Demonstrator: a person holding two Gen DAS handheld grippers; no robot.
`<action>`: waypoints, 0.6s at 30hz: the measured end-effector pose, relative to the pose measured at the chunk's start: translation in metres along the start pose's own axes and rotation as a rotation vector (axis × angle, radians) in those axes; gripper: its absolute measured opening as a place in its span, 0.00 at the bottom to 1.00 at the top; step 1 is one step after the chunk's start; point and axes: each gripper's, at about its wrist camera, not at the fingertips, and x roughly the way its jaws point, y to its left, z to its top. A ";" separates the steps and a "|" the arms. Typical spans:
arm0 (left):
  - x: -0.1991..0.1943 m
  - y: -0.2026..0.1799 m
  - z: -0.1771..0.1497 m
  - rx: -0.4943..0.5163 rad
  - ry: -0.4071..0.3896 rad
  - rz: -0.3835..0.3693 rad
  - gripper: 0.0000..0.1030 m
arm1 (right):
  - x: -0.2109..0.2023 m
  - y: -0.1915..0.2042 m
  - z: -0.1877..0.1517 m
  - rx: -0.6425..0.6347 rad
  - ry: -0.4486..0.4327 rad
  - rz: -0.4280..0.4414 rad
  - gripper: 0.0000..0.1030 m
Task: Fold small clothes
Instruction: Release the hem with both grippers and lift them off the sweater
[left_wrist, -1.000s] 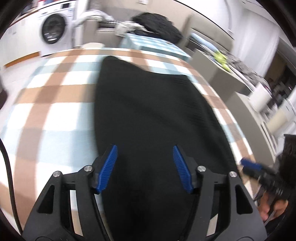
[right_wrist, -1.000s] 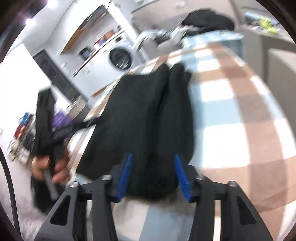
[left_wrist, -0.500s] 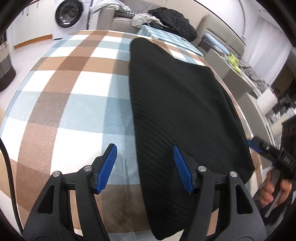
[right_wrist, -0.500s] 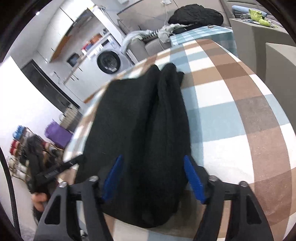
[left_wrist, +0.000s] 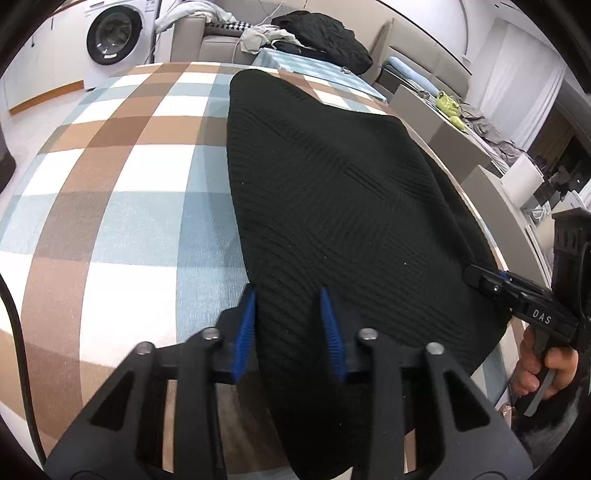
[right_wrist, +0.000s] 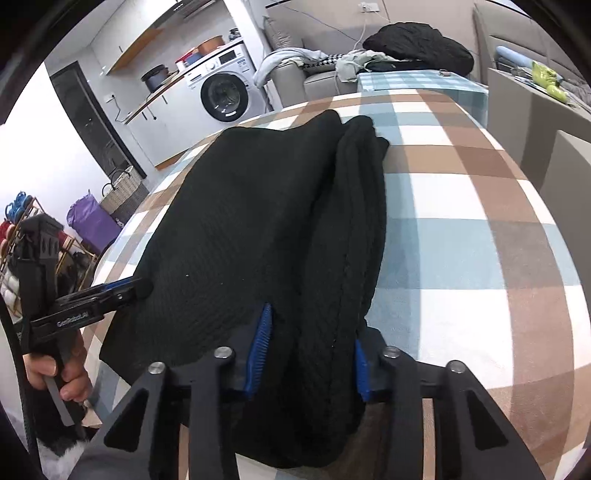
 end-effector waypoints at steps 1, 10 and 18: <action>0.001 0.000 0.002 0.006 -0.002 -0.004 0.23 | 0.002 -0.001 0.001 0.007 -0.002 0.010 0.32; 0.023 0.020 0.045 -0.020 -0.042 0.052 0.23 | 0.038 0.005 0.040 0.058 -0.026 0.002 0.29; 0.022 0.032 0.070 -0.027 -0.078 0.101 0.29 | 0.051 0.014 0.064 0.043 -0.055 -0.053 0.43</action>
